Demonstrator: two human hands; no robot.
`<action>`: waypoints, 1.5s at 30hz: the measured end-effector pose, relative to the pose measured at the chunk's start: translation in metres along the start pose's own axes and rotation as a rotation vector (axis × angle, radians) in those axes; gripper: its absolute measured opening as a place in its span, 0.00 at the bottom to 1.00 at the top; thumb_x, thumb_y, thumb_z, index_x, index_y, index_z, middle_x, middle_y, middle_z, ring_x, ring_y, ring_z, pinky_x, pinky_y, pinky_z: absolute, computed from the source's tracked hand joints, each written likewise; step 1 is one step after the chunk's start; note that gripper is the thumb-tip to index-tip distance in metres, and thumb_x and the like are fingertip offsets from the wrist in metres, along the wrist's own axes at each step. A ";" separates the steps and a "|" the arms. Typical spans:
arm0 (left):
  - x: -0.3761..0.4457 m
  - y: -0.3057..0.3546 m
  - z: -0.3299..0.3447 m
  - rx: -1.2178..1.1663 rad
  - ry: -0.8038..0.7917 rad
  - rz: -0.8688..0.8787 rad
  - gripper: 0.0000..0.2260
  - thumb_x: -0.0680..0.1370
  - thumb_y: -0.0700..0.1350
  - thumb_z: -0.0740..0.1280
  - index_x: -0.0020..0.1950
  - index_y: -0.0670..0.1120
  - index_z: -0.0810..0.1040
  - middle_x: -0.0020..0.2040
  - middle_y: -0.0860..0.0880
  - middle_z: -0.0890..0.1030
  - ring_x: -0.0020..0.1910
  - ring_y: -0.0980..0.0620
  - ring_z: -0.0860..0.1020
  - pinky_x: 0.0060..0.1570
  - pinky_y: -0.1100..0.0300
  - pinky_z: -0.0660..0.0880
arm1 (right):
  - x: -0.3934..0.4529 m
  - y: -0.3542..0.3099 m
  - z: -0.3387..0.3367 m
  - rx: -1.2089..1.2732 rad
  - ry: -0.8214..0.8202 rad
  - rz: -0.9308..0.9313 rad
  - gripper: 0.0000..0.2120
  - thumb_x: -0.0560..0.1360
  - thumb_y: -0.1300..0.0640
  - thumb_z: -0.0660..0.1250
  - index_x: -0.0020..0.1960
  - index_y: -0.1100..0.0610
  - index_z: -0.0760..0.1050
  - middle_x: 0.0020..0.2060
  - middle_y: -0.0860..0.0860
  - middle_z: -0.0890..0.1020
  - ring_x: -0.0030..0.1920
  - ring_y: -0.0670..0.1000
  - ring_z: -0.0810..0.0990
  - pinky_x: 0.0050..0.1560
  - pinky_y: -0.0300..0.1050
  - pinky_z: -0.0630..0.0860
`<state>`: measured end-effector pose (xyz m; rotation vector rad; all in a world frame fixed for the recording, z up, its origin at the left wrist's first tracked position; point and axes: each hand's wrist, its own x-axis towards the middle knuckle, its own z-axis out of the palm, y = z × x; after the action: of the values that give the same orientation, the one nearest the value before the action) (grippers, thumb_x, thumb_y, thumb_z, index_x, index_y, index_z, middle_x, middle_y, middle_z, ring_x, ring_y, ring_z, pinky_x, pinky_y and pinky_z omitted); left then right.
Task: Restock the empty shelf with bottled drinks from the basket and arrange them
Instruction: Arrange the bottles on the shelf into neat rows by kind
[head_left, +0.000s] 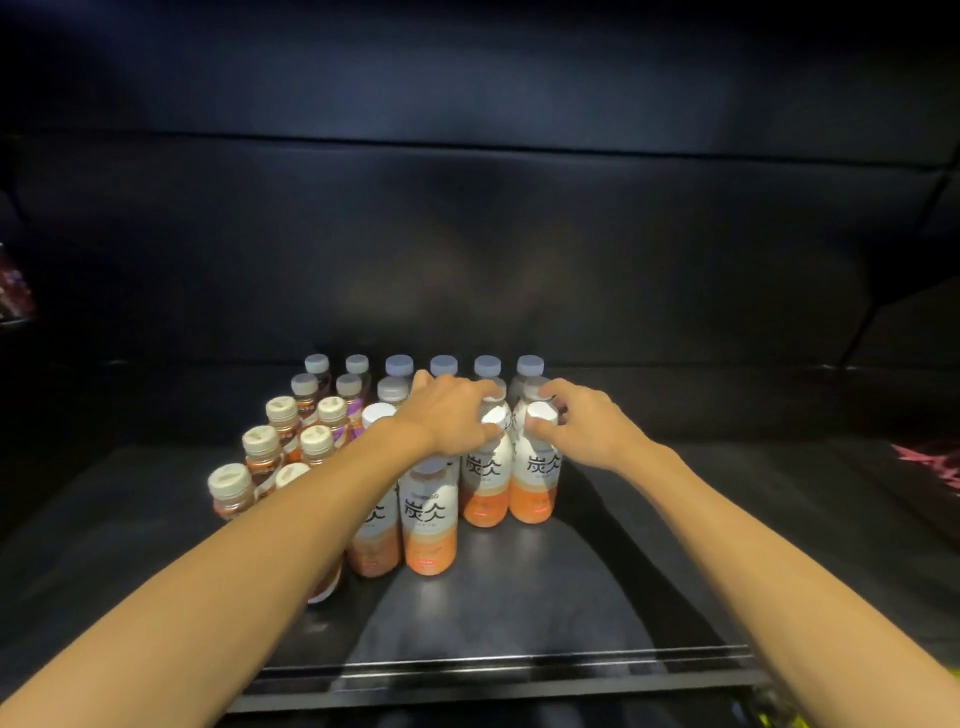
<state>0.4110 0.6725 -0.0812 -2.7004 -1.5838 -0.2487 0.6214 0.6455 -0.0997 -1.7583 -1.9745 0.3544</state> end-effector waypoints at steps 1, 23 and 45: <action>0.004 0.003 0.002 0.017 -0.028 0.007 0.20 0.77 0.58 0.66 0.68 0.56 0.73 0.53 0.49 0.82 0.59 0.43 0.76 0.56 0.47 0.62 | 0.002 0.003 0.000 0.010 -0.030 -0.008 0.16 0.76 0.45 0.70 0.62 0.48 0.75 0.51 0.48 0.82 0.52 0.54 0.81 0.51 0.53 0.79; 0.022 -0.004 0.019 0.065 0.135 0.061 0.20 0.73 0.66 0.69 0.52 0.52 0.81 0.42 0.52 0.82 0.49 0.48 0.80 0.59 0.49 0.67 | 0.000 0.001 0.006 0.014 0.042 0.067 0.16 0.75 0.44 0.74 0.57 0.51 0.79 0.45 0.49 0.85 0.46 0.50 0.83 0.48 0.51 0.81; -0.024 0.009 -0.003 -0.131 -0.086 0.074 0.19 0.65 0.66 0.76 0.49 0.57 0.81 0.41 0.54 0.82 0.47 0.51 0.76 0.52 0.53 0.66 | -0.039 0.014 -0.001 0.108 -0.086 -0.139 0.13 0.69 0.41 0.78 0.48 0.44 0.79 0.38 0.46 0.83 0.40 0.45 0.81 0.41 0.46 0.79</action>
<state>0.4068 0.6469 -0.0806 -2.8994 -1.5357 -0.2465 0.6362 0.6093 -0.1121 -1.5541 -2.0830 0.4865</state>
